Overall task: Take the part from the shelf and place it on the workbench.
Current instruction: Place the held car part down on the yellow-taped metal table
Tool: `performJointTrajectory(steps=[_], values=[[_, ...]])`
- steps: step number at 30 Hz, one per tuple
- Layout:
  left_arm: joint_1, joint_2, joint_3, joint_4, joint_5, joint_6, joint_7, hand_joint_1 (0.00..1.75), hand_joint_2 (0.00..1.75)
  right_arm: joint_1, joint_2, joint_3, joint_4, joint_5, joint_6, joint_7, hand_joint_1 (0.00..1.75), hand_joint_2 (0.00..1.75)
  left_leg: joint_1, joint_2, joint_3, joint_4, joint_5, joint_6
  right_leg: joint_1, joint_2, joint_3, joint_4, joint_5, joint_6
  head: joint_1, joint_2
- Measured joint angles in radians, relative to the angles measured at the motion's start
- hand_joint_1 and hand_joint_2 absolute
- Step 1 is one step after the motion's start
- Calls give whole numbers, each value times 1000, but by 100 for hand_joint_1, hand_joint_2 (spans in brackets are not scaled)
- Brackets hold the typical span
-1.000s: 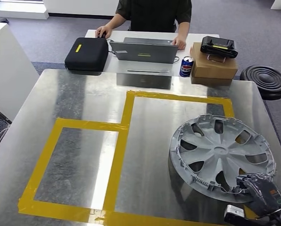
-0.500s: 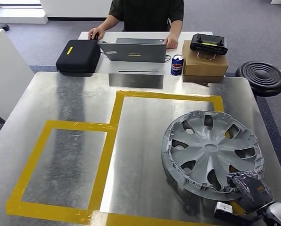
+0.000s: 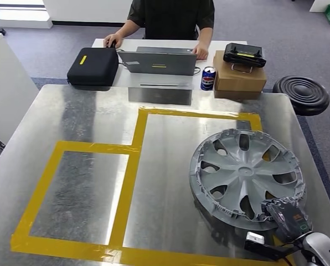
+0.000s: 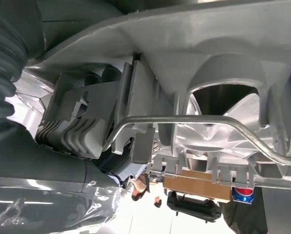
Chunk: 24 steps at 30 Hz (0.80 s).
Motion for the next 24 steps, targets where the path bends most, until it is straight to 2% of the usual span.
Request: performJointTrajectory(steps=[13,24], values=[[0,0,-1,0,-3,0,6,0,175,-16,7,13,18,20,-14,2,175,175,0,1,0,0,1,5,0,1,5,-9,5,4,0,0],[-3,0,-26,0,-22,0,20,0,175,-149,52,91,87,86,-10,-22,175,175,-1,3,-2,0,4,7,-1,1,4,-9,7,6,0,0]])
